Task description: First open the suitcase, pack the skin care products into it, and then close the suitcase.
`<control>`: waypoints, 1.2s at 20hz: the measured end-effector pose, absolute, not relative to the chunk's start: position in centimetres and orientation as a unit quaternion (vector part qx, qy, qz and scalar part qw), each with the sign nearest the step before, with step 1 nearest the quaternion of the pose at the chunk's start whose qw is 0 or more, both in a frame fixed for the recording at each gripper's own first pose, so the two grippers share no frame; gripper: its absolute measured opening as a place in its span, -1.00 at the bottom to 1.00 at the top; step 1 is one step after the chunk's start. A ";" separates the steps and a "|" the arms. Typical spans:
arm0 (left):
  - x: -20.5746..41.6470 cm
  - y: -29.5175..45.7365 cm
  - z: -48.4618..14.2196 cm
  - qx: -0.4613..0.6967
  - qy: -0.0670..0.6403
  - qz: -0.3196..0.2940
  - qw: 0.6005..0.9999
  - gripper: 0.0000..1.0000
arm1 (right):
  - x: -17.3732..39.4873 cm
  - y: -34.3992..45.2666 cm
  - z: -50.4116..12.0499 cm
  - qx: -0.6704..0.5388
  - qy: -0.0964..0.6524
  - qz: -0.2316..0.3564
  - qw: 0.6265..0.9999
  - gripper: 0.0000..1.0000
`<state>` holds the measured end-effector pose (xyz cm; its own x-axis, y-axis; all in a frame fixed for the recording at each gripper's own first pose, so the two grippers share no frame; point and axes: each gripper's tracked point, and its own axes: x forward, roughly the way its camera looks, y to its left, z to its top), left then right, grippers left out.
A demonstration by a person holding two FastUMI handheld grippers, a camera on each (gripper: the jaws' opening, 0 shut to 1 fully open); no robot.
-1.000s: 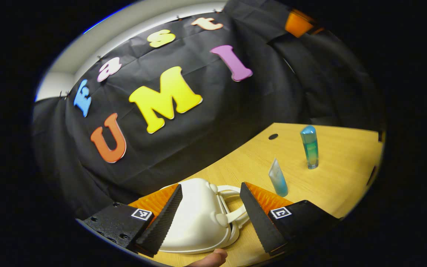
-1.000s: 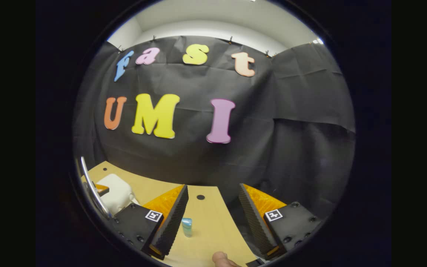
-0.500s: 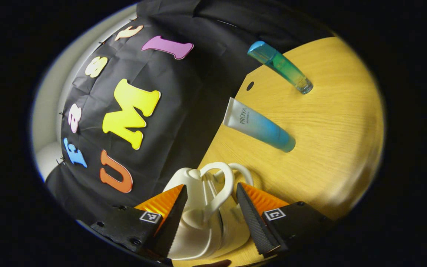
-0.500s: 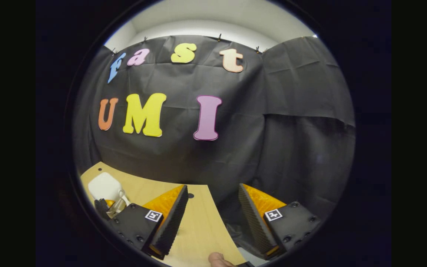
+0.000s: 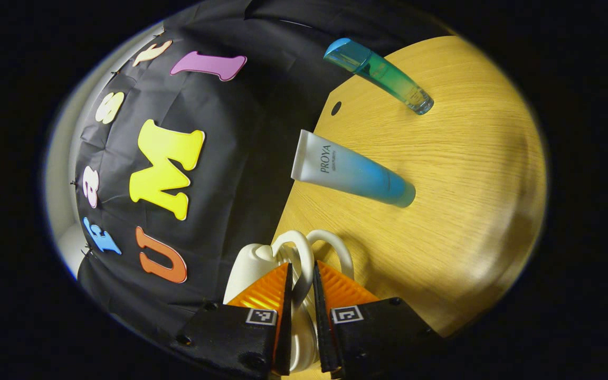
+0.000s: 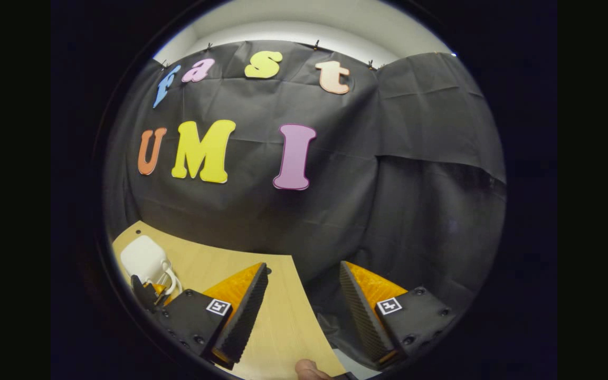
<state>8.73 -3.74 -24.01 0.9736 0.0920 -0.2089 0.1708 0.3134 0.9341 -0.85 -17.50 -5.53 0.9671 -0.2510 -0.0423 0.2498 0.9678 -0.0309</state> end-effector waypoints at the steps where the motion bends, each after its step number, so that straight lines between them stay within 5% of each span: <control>1: 8.9 -3.8 -24.1 0.583 0.119 -0.031 0.803 -0.57 | -0.7 -17.3 -5.7 -0.011 0.026 -0.127 0.992 0.63; 9: 9.1 -3.7 -21.9 0.512 0.156 -0.063 0.842 -0.91 | 0.2 -15.1 -5.4 -0.012 0.033 -0.126 0.991 0.64; 24: 6.5 5.2 -5.9 0.312 0.151 -0.019 0.938 -0.94 | 2.8 -7.4 -4.9 -0.027 0.037 -0.079 0.996 0.63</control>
<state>6.54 5.25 -5.87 0.9537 0.0581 -0.2952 0.1305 0.8042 0.5799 2.77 -7.42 -4.86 0.9846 -0.1600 -0.0703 0.1559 0.9860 -0.0597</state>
